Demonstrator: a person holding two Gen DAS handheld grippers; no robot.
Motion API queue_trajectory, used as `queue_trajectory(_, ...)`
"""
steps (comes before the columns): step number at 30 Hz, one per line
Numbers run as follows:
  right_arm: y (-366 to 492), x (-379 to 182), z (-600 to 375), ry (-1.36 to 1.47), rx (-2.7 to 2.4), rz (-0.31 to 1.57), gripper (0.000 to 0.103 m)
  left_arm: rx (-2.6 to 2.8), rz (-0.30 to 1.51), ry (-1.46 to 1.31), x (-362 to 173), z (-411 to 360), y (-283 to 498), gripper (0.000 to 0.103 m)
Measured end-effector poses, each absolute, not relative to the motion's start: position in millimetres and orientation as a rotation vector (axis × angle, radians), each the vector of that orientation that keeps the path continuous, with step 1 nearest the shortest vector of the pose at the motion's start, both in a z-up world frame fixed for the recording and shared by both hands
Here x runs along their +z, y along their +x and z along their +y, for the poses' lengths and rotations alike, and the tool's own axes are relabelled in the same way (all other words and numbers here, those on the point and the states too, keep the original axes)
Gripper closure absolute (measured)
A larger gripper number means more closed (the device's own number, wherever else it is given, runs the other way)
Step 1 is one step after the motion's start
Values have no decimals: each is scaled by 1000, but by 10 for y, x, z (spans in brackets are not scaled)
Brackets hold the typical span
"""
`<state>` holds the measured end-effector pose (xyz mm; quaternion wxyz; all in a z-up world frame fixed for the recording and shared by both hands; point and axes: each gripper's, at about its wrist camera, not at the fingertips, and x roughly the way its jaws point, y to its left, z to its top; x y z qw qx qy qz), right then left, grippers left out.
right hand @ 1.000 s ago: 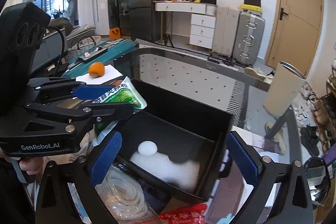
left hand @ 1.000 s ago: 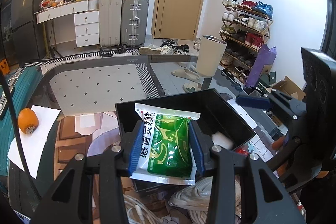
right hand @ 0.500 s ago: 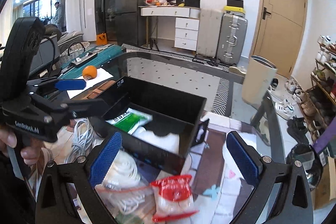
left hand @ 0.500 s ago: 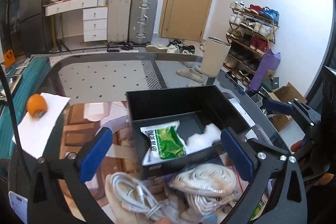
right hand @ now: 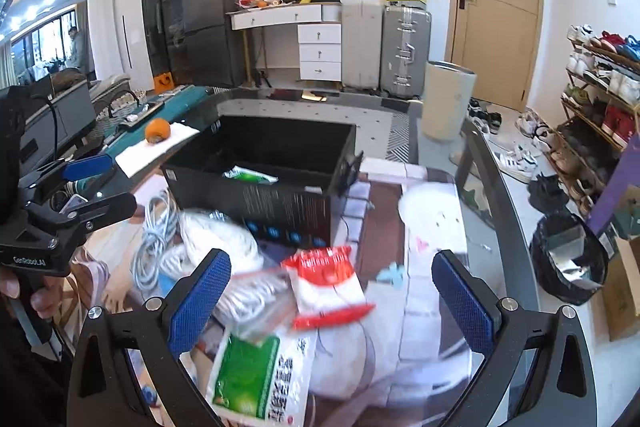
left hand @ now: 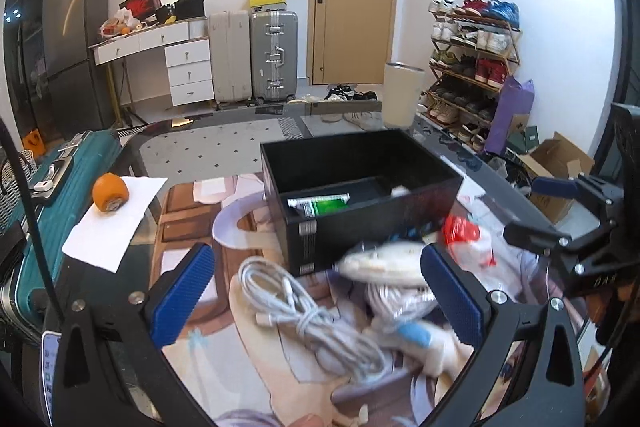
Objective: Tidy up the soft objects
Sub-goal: 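Grasp the second green medicine packet with the right gripper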
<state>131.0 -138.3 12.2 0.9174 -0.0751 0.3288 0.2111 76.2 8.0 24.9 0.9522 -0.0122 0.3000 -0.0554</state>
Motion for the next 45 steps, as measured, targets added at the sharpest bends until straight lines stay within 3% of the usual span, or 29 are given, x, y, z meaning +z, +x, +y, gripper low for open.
queue_trajectory(45,1088,-566,-1121,-247,465,936,1,-104,704,-12,44,81,597,0)
